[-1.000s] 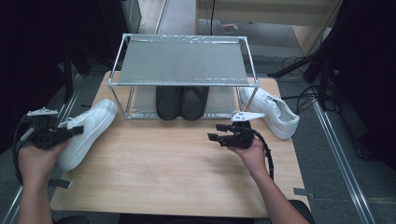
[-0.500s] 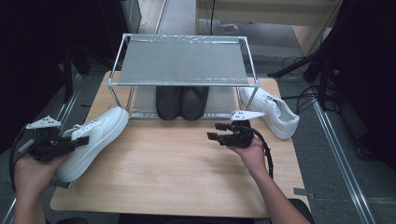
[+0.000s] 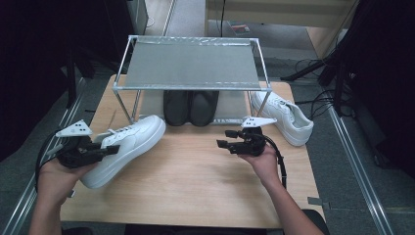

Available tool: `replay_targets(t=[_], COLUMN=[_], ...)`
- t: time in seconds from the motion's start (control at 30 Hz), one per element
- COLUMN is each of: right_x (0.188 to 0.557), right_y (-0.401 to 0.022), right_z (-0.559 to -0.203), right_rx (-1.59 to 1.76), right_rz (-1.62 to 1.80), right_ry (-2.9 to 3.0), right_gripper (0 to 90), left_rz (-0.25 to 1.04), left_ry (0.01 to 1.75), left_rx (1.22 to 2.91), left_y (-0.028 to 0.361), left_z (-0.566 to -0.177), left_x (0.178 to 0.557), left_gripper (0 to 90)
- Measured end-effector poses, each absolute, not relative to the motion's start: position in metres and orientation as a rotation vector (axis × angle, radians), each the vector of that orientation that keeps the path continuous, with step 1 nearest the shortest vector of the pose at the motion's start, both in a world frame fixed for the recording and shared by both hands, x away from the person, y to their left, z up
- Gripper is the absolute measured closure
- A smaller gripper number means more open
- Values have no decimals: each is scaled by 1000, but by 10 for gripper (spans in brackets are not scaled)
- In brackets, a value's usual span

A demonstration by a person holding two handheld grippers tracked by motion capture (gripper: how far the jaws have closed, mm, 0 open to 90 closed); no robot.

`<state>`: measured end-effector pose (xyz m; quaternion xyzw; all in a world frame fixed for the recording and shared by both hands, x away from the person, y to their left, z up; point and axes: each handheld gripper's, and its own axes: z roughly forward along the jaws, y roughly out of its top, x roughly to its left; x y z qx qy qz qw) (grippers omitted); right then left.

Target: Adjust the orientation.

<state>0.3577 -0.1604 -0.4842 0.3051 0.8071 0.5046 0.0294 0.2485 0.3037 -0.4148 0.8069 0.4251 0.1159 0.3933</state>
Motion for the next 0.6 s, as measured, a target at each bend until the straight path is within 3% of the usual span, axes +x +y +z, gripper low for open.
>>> replay_targets(t=[0.6], right_x=[341], right_y=[-171], right_z=[-486], right_rx=[969], right_rz=[1537], right_ry=[2470], right_gripper=[416], left_rz=[143], left_ry=[888], left_rx=[2137], left_y=[239], left_z=[-426], left_x=[278], left_gripper=[813])
